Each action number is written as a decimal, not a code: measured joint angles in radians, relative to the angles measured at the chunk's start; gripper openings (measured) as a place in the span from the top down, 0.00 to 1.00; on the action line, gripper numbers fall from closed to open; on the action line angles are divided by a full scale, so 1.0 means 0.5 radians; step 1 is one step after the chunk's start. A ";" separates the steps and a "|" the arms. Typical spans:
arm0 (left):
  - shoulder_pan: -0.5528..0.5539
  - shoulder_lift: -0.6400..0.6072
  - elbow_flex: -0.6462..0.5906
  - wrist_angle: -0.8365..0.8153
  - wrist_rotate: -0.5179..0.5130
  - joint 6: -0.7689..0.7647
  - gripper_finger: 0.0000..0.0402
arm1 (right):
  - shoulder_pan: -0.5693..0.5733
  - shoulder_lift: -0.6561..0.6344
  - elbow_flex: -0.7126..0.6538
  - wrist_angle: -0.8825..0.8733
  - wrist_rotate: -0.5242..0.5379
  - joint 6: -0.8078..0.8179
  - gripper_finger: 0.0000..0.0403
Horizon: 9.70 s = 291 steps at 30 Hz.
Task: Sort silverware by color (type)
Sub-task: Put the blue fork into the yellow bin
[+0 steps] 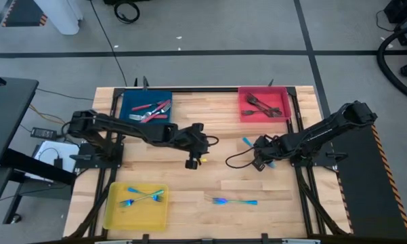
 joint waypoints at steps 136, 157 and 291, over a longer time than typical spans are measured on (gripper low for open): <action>-0.532 -0.760 0.424 -2.015 0.265 -1.304 0.99 | -0.012 -0.270 0.884 0.175 0.847 -1.464 0.77; -0.939 -0.761 -0.003 -2.097 0.466 -1.973 0.99 | -0.065 -0.270 0.884 0.011 0.834 -1.434 0.77; -0.737 -0.759 -0.588 -0.299 0.028 -1.201 0.77 | 0.569 1.047 0.882 0.828 0.304 -0.312 0.96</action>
